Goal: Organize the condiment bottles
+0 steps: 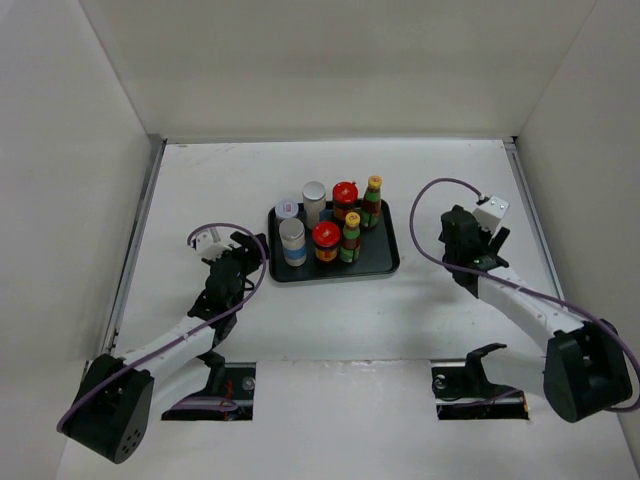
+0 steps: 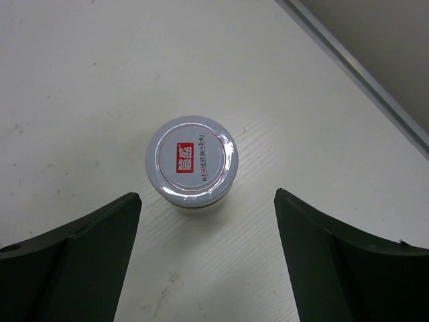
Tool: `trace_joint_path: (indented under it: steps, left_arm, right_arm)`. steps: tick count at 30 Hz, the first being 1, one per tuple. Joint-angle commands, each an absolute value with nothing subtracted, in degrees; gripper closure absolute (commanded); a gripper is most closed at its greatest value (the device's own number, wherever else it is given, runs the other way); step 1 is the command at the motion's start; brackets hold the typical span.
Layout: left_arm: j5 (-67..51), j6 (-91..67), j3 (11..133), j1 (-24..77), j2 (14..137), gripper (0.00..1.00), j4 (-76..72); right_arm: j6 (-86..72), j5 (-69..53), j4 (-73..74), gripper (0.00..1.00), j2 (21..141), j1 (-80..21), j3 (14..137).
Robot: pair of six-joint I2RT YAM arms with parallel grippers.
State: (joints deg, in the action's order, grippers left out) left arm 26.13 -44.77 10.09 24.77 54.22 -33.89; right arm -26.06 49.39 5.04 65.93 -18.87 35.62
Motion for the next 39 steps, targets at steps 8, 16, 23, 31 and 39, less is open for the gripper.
trace_joint_path:
  steps: [8, 16, 23, 31, 39]
  left_arm:
    - [25.6, -45.1, 9.8, 24.8, 54.2, 0.32, -36.9]
    - [25.3, -45.0, 9.6, 24.7, 53.7, 0.32, -36.8]
    - [25.7, -44.6, 9.4, 24.9, 52.9, 0.32, -36.6]
    - [26.0, -44.5, 9.8, 25.2, 54.0, 0.32, -36.8]
    - [26.1, -44.4, 10.3, 25.4, 55.1, 0.31, -37.1]
  right_arm:
    - [-28.4, 40.8, -0.8, 0.15, 71.4, -13.4, 38.2]
    - [-28.1, 39.9, -7.9, 0.23, 78.0, -11.2, 39.2]
    - [-26.5, 43.5, -12.3, 0.51, 75.3, -14.4, 37.2]
    - [-22.5, 44.8, -10.6, 0.54, 65.5, -25.3, 36.5]
    - [-22.3, 40.4, -14.2, 0.54, 70.6, -37.9, 42.3]
